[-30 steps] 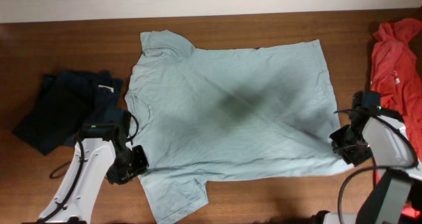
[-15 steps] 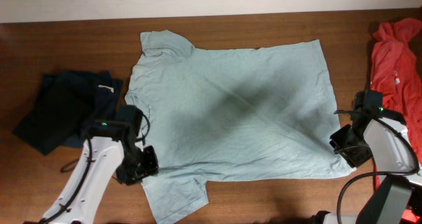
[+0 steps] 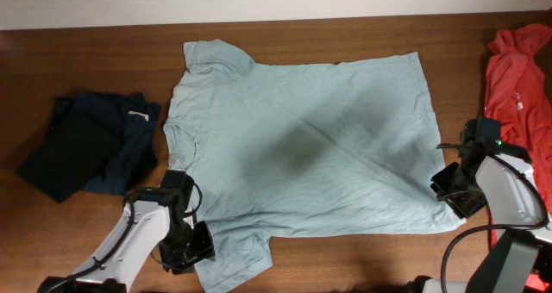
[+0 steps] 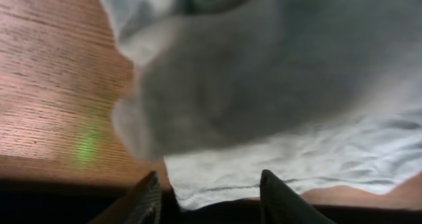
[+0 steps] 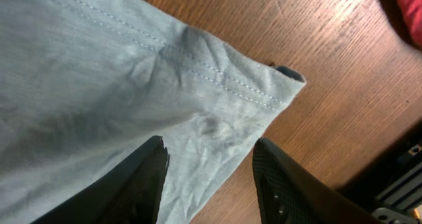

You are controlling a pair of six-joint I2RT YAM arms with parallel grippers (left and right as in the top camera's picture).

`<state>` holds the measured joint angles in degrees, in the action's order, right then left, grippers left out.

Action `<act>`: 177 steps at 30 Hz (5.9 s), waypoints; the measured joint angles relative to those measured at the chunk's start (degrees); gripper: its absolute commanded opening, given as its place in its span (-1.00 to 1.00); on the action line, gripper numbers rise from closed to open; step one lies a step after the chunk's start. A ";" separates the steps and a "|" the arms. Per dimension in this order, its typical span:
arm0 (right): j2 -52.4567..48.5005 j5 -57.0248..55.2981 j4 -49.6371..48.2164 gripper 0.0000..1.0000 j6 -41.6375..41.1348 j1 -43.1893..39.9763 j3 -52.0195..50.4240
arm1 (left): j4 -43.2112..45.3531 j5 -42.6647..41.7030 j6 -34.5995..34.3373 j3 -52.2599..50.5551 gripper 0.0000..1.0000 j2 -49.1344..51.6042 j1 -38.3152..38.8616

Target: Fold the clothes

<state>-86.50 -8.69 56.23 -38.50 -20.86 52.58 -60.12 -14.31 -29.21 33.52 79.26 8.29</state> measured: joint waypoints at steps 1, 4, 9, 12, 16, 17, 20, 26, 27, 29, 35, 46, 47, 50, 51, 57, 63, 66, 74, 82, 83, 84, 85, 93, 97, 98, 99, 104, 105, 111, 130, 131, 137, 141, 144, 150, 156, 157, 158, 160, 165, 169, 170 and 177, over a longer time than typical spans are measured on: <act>0.00 0.00 -0.04 -0.08 0.04 0.00 0.00 | 0.22 0.11 -0.33 -0.50 0.11 0.00 0.00; 0.00 0.20 -0.13 -0.08 0.20 0.00 0.00 | 1.01 0.37 -0.96 -2.49 -0.03 0.00 0.00; 0.00 0.22 -0.35 -0.08 0.26 0.00 0.00 | 3.41 0.17 -1.88 -3.98 -0.01 0.00 0.00; 0.00 0.44 -0.35 -0.09 0.39 0.00 0.00 | 3.50 0.28 -2.29 -3.98 -0.41 -0.04 0.00; 0.00 0.63 -0.35 -0.09 0.61 0.00 0.00 | 3.93 0.37 -2.14 -3.98 -0.82 -0.04 0.00; 0.00 0.63 -0.37 -0.09 0.68 0.00 0.00 | 4.02 0.37 -1.90 -4.00 -0.85 -0.04 0.00; 0.00 0.76 -0.37 -0.09 0.83 0.00 0.00 | 4.09 0.31 -2.08 -4.00 -0.99 -0.04 0.00; 0.00 1.27 -0.52 -0.10 1.31 0.00 0.00 | 4.22 -0.02 -2.10 -4.00 -0.99 -0.07 0.00; 0.00 1.27 -0.52 -0.10 1.25 0.00 0.00 | 4.13 -0.04 -2.10 -4.00 -0.99 -0.07 0.00; 0.00 1.27 -0.55 -0.10 1.31 0.00 0.00 | 3.34 -0.02 -2.08 -3.65 -0.99 -0.07 0.00; 0.00 1.33 -0.94 -0.10 2.14 0.00 0.00 | -3.96 -0.02 -0.85 3.30 -0.99 -0.11 0.00; 0.00 1.49 -0.96 -0.09 2.56 -0.02 0.00 | -9.14 0.24 1.14 16.37 -0.99 -5.35 0.00; 0.00 1.49 -0.94 -0.09 2.51 -0.02 0.00 | -9.07 0.44 1.14 16.44 -0.99 -5.35 0.00; 0.00 1.49 -0.96 -0.09 2.58 -0.02 0.00 | -7.80 0.83 1.14 16.52 -0.99 -5.35 0.00; 0.00 1.49 -0.96 -0.09 2.58 -0.02 0.00 | -6.99 0.87 1.14 16.70 -0.98 -5.35 0.00; 0.00 1.68 -0.96 -0.09 2.73 -0.02 0.00 | 0.66 1.68 1.11 17.81 -0.99 -5.35 -0.46; 0.00 2.29 -0.94 -0.09 2.75 -0.07 0.00 | 7.89 2.56 1.11 17.88 -0.99 -5.35 -4.46; 0.00 2.34 -0.94 -0.09 2.82 -0.04 0.00 | 11.06 2.73 1.11 17.92 -0.99 -5.35 -4.98; 0.00 2.34 -0.96 -0.09 2.80 -0.07 0.00 | 17.38 3.67 1.14 17.92 -0.99 -5.35 -4.98; 0.00 2.34 -0.96 -0.09 2.80 -0.04 0.00 | 21.46 6.45 1.99 17.92 -0.99 -5.33 -4.98; 0.00 2.34 -0.96 -0.09 2.80 -0.04 0.00 | 22.12 6.49 2.21 17.92 -0.99 -5.29 -4.98; 0.00 2.34 -0.98 -0.09 2.82 -0.04 0.00 | 22.60 6.67 2.38 17.92 -0.99 -5.22 -4.98; 0.00 2.34 -0.98 -0.09 2.80 -0.07 0.00 | 23.17 6.80 2.64 17.92 -0.98 -5.11 -4.98; 0.00 2.34 -0.98 -0.09 2.80 -0.04 0.00 | 25.31 7.74 4.22 17.92 0.18 -4.52 -4.98; 0.00 2.58 -0.94 -0.09 3.23 -0.07 0.00 | 25.42 9.16 5.22 17.97 0.20 -4.52 -5.25; 0.00 2.78 -0.85 -0.09 3.45 -0.07 0.00 | 25.24 9.16 5.31 18.08 0.20 -4.52 -5.40; 0.00 3.15 -0.76 -0.09 3.74 -0.07 0.00 | 25.09 8.85 5.51 18.23 0.19 -4.52 -5.51; 0.00 7.76 0.07 -0.07 6.88 -0.07 0.00 | 22.08 6.91 8.20 19.12 0.19 -4.52 -5.46; 0.00 8.87 0.24 -0.06 7.58 -0.07 0.00 | 21.35 6.64 9.05 19.15 0.19 -4.52 -5.44; 0.00 14.97 5.62 -0.04 12.00 -0.07 0.02 | 19.41 5.95 14.23 19.17 0.19 -4.52 -5.35; 4.68 17.99 3.74 0.05 16.76 -14.97 -5.18 | 20.48 5.92 17.90 19.21 0.22 -4.52 -5.38; 5.90 18.21 4.17 0.11 17.35 -15.69 -5.18 | 20.48 5.92 17.97 19.21 0.22 -4.52 -5.35; 12.44 19.21 6.29 0.40 19.47 -18.80 -5.57 | 20.48 5.92 18.78 19.21 0.22 -4.52 -5.35; 12.33 19.37 1.75 0.41 18.82 -20.02 -9.70 | 20.48 5.92 18.97 19.21 0.22 -4.52 -5.35; 11.26 19.39 -1.64 0.41 17.62 -20.79 -13.14 | 20.48 5.90 18.97 19.21 0.22 -4.52 -5.35; 10.88 19.37 -5.62 0.42 16.22 -21.18 -15.45 | 20.48 5.92 18.97 19.21 0.22 -4.52 -5.35; 10.91 19.15 -10.32 0.44 15.93 -21.18 -17.46 | 20.48 5.90 18.97 19.21 0.22 -4.52 -5.35; 10.88 19.12 -10.93 0.44 15.69 -21.18 -18.32 | 20.48 5.92 18.97 19.21 0.22 -4.52 -5.35; 10.91 19.15 -11.19 0.44 15.30 -21.18 -18.99 | 20.48 5.90 18.97 19.21 0.23 -4.52 -5.35; 10.88 19.15 -11.47 0.43 14.82 -21.18 -19.91 | 20.48 5.92 18.97 19.21 0.23 -4.52 -5.35; 10.88 19.15 -12.17 0.41 14.47 -21.18 -20.09 | 20.50 5.92 18.97 19.21 0.23 -4.52 -5.35; 10.88 19.12 -15.41 0.34 14.01 -21.18 -20.83 | 20.48 5.90 18.97 19.21 0.23 -4.52 -5.35; 10.99 19.10 -15.80 0.31 13.62 -21.18 -20.98 | 20.48 5.90 18.97 19.21 0.23 -4.52 -5.35; 11.76 18.43 -18.45 -0.24 11.76 -21.44 -22.27 | 20.48 5.92 18.97 19.21 0.24 -4.52 -5.38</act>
<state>-74.74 9.74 37.78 -26.74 -42.30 30.30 -39.64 -8.38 -10.24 52.73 74.74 2.92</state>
